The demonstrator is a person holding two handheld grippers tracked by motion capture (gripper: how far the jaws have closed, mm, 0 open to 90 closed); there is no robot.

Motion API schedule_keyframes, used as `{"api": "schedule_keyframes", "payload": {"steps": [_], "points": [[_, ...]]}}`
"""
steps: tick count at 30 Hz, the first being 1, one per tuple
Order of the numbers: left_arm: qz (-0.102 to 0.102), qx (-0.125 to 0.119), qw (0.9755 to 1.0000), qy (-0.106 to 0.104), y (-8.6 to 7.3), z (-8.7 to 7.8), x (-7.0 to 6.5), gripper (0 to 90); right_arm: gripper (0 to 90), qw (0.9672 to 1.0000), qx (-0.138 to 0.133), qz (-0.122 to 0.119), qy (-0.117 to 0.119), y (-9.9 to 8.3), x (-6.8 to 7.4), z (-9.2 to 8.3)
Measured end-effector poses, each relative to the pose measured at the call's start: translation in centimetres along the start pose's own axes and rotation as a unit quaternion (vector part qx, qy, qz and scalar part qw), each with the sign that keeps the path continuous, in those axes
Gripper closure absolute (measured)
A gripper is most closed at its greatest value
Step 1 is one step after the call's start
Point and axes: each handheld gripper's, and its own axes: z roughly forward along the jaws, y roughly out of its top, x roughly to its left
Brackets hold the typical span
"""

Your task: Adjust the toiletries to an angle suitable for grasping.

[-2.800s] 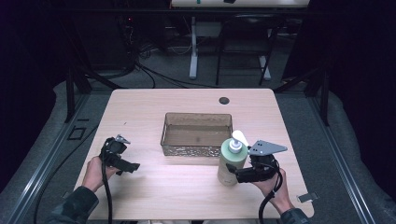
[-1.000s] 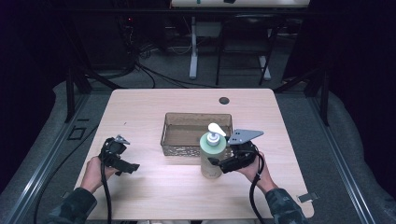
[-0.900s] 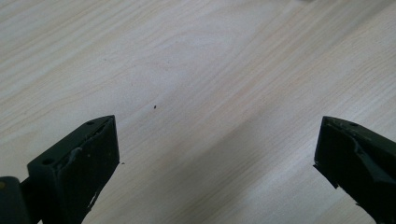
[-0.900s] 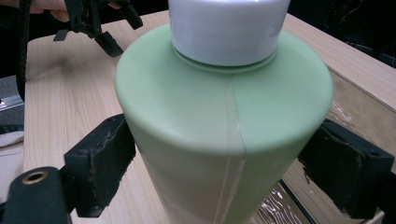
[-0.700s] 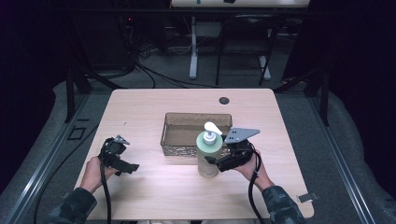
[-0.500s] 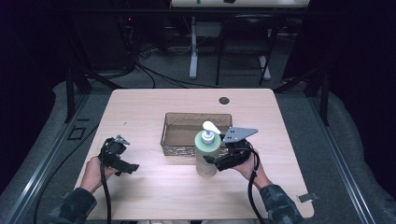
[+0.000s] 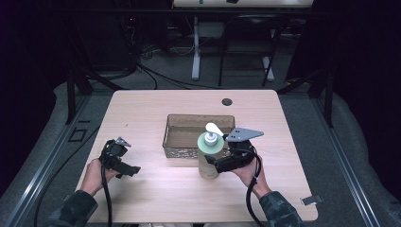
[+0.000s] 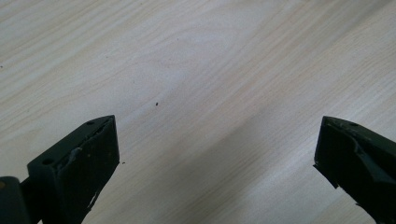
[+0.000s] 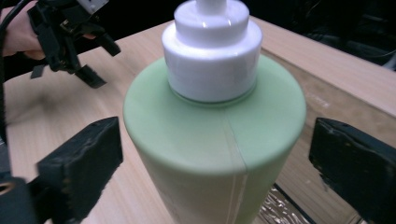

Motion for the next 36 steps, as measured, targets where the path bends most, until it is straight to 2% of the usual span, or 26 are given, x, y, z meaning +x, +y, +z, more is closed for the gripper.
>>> {"api": "schedule_keyframes", "payload": {"steps": [2, 6, 8, 13, 17, 20, 36], "points": [[0.0, 0.0, 1.0, 0.0, 0.0, 0.0, 0.0, 0.0, 11.6, 1.0, 0.0, -0.002, -0.007, 0.2, 0.4, 0.1], [0.001, 0.0, 1.0, -0.003, 0.0, 0.0, 0.0, 0.0, 11.7, 0.9996, 0.003, -0.011, -0.025, 0.5, 1.0, 0.3], [0.0, 0.0, 1.0, -0.004, -0.1, 0.0, 0.0, 0.0, 11.8, 0.9997, 0.002, -0.013, -0.023, 0.5, 1.0, 0.4], [0.003, 0.001, 1.0, -0.004, 0.0, 0.1, 0.0, 0.1, 12.0, 0.9996, -0.005, -0.026, -0.005, 0.7, 0.6, 1.0], [0.004, 0.0, 1.0, -0.004, 0.0, 0.1, -0.1, 0.1, 12.1, 0.999, -0.011, -0.038, 0.02, 0.7, 0.3, 1.3], [0.007, -0.001, 1.0, -0.004, 0.0, 0.0, -0.1, 0.1, 12.1, 0.9984, -0.015, -0.037, 0.039, 0.5, -0.1, 1.5], [0.002, -0.001, 1.0, 0.001, -0.7, -0.4, 0.1, 0.2, 12.1, 0.9952, -0.02, -0.053, 0.08, 1.0, -0.1, 2.7]]}}
